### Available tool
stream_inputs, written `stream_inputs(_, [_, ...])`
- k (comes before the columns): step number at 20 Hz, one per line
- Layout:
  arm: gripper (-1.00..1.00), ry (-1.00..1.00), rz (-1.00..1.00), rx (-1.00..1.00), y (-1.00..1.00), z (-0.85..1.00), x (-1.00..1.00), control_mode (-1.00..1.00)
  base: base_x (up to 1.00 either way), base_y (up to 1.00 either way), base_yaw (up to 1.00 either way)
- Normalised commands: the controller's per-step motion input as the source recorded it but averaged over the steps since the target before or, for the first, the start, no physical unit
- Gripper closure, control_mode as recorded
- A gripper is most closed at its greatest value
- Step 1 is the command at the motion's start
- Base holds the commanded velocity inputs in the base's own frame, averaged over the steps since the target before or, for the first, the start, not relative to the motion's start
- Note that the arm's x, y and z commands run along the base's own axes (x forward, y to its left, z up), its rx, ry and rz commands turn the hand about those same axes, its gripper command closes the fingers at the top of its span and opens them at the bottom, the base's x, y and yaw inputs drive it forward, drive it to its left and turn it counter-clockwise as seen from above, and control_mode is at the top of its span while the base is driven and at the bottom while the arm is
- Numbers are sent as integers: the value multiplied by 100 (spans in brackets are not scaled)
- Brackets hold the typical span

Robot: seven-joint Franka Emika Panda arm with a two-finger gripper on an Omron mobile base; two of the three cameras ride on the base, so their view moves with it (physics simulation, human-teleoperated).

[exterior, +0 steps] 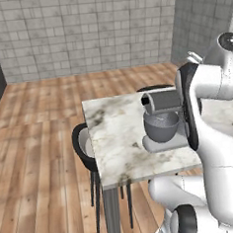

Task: Add butter and sugar cubes to the stand mixer bowl and then turn on the stand mixer to begin making frosting.

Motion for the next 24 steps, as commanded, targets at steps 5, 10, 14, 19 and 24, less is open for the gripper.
stream_inputs(5, [-100,22,0,-12,-24,-42,-66,-100,0,0,0])
stream_inputs(10, [-100,31,5,-13,-30,-73,-25,-100,0,0,0])
stream_inputs(14, [-100,31,13,-6,-35,-66,-1,-100,0,0,0])
stream_inputs(19, [-100,32,26,0,-14,-63,-3,-100,0,0,0])
stream_inputs(24, [-100,23,38,0,0,-69,-7,-100,0,0,0])
